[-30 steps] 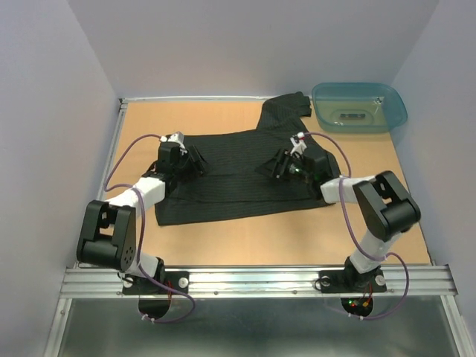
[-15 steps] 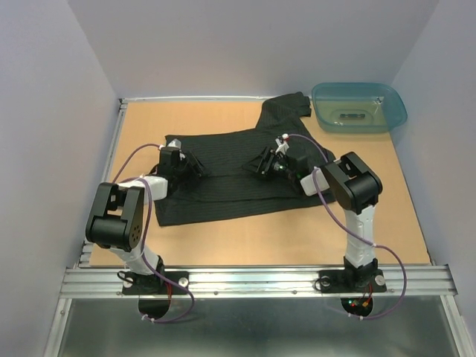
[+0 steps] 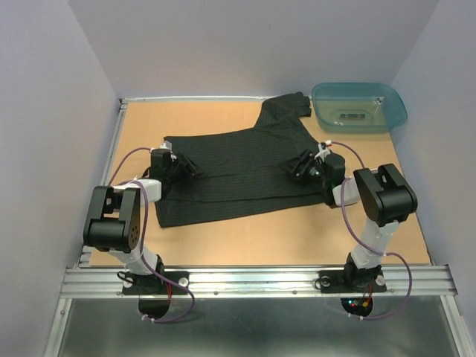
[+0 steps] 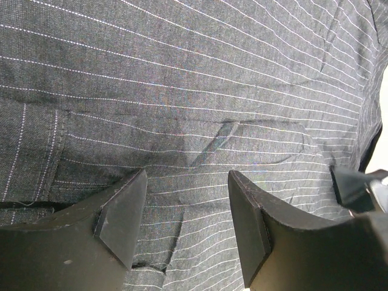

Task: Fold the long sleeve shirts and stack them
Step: Fold the shirt

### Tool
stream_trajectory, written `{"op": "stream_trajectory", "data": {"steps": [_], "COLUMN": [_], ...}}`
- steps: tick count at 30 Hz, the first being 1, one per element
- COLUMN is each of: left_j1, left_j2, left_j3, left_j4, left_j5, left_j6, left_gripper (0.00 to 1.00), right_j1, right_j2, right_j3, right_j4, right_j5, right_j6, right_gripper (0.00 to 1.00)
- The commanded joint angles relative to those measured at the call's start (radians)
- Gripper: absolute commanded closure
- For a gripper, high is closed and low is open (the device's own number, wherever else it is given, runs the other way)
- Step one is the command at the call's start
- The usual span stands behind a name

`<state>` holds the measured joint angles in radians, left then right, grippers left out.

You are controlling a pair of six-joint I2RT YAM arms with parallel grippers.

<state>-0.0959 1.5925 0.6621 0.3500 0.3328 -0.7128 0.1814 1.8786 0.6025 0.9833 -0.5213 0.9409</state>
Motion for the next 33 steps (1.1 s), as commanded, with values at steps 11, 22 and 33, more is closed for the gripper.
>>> {"op": "stream_trajectory", "data": {"steps": [11,22,33], "left_j1": [-0.004,-0.004,-0.004], "left_j2": [-0.123,-0.040,-0.017], "left_j3": [-0.032,-0.010,-0.006], "left_j4": [-0.052,-0.039,-0.040], "left_j5": [-0.029,-0.043,-0.035], "left_j6": [0.056,0.046,0.047], "left_gripper": [0.33,0.33,0.33], "right_j1": [0.099,-0.175,-0.408], "right_j2": [-0.171,-0.113,-0.225], "right_j3": [-0.115,-0.270,-0.334], "right_j4": [-0.028,-0.017,-0.005], "right_j5": [-0.086,-0.060,-0.075], "right_j6": [0.003,-0.040,0.004], "right_gripper": [0.29,0.29,0.29]}}
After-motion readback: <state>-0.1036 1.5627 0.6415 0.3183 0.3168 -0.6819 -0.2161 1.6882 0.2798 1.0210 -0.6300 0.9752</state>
